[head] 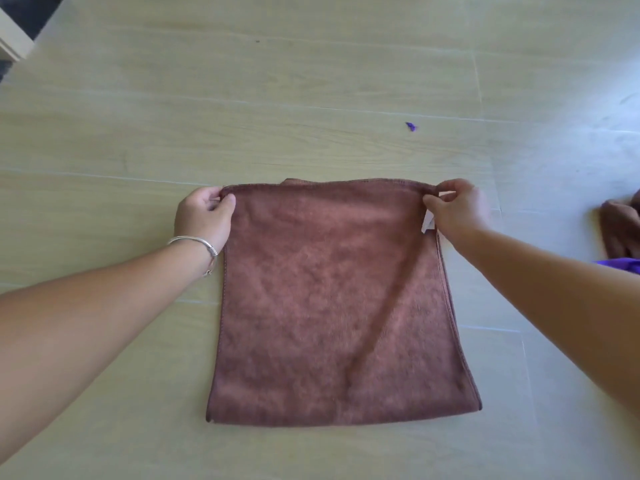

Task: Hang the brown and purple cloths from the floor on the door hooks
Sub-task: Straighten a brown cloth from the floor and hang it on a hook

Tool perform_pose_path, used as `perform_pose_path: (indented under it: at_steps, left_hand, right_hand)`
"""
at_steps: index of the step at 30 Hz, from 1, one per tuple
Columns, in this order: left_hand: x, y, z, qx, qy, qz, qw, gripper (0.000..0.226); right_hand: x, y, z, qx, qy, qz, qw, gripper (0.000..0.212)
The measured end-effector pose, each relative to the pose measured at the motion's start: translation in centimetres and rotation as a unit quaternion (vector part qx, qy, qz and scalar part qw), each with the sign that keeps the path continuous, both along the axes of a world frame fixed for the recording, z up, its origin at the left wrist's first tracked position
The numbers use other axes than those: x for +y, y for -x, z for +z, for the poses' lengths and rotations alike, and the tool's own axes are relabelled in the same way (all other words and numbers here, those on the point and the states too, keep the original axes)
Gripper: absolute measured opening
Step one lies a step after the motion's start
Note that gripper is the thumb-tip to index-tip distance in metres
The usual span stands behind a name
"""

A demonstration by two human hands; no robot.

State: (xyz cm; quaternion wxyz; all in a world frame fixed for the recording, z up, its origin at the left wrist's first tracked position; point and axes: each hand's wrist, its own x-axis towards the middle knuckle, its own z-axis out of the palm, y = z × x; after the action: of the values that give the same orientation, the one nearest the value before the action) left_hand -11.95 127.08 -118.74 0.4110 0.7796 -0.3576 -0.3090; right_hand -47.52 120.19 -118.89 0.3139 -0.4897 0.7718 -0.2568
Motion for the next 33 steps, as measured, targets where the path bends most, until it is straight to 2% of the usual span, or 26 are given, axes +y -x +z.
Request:
perform_pose_path:
  at_steps: [2,3,5,6,8,10,13,16,20,24,29,33]
  left_hand:
    - [0.4,0.6,-0.2,-0.064,-0.101,-0.004,0.993,0.045]
    - [1.1,1.0,0.0,-0.110,-0.128,-0.025,0.985,0.055]
    - [3.7,1.8,0.9,-0.210,-0.082,-0.128,0.966,0.064]
    - [5.3,2.3,1.4,-0.265,-0.030,-0.207,0.941,0.064]
    - [8.9,3.3,2.0,-0.354,0.056,-0.371,0.857,0.057]
    - [12.8,4.1,2.0,-0.393,0.071,-0.497,0.770,0.058]
    - [17.3,4.6,1.7,-0.439,0.012,-0.594,0.674,0.073]
    - [19.8,4.0,1.2,-0.471,-0.024,-0.623,0.624,0.087]
    - [20.6,3.4,0.9,-0.488,-0.047,-0.639,0.592,0.087]
    - [19.9,3.2,0.6,-0.505,-0.049,-0.643,0.574,0.072]
    - [19.6,3.8,0.7,-0.503,-0.029,-0.622,0.600,0.059]
    - [20.7,4.7,1.7,-0.483,-0.102,-0.587,0.642,0.053]
  right_hand:
    - [0.9,-0.2,0.0,0.059,-0.025,0.008,0.998,0.044]
    - [1.8,-0.3,0.3,0.103,-0.002,0.040,0.994,0.047]
    - [4.4,-0.6,0.9,0.170,0.096,0.173,0.965,0.050]
    - [5.8,-0.6,1.1,0.201,0.144,0.257,0.934,0.052]
    - [8.8,-0.3,1.2,0.261,0.200,0.405,0.853,0.058]
    - [12.0,0.4,1.0,0.275,0.210,0.497,0.796,0.061]
    - [16.7,1.4,0.9,0.296,0.150,0.577,0.746,0.072]
    - [20.1,3.0,0.7,0.337,0.080,0.618,0.706,0.090]
    - [21.9,4.7,-0.1,0.365,0.068,0.638,0.674,0.095]
    - [22.1,5.2,-1.5,0.376,0.101,0.637,0.665,0.080]
    - [22.2,4.4,-0.8,0.385,0.083,0.584,0.710,0.062]
    - [24.1,3.1,1.3,0.407,0.008,0.546,0.733,0.052]
